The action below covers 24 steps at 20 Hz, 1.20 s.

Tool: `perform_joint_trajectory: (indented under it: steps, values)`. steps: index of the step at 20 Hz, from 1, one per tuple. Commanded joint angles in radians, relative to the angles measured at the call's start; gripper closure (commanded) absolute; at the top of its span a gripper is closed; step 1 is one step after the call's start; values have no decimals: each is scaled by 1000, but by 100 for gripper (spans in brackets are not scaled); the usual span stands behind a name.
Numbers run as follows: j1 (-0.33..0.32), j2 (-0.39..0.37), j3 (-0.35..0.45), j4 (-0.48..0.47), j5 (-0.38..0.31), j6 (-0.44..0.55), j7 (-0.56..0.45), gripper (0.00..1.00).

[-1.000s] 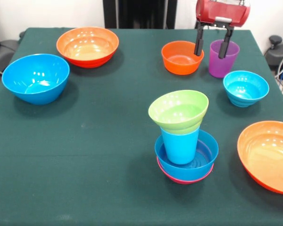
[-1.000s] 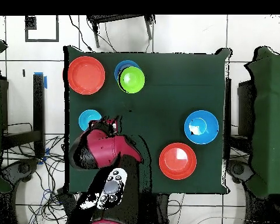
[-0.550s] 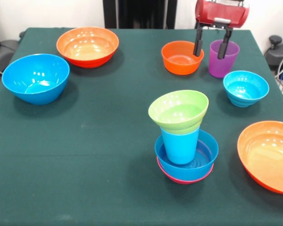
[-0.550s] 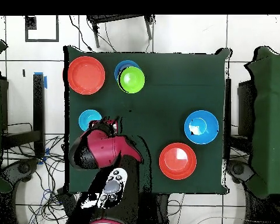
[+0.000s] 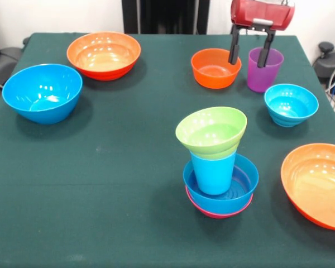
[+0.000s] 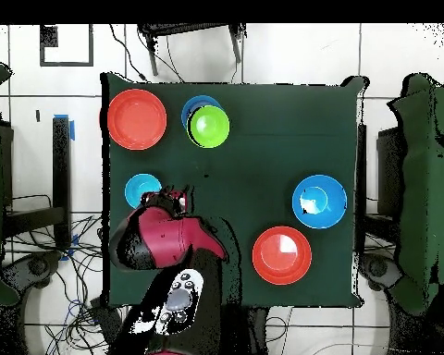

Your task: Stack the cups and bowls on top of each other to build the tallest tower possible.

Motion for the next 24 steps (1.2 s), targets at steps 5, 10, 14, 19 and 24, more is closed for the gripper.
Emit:
perform_joint_trajectory:
  steps: [5, 10, 14, 19, 24]
  values:
    - [-72, -23, 192, 152, 73, 140, 156, 0]
    - [-67, -16, 205, 171, 108, 158, 157, 0]
    - [-50, 10, 190, 169, 117, 129, 158, 0]
    - [-25, 39, 172, 165, 133, 93, 169, 0]
    - [-20, 47, 166, 158, 138, 95, 161, 0]
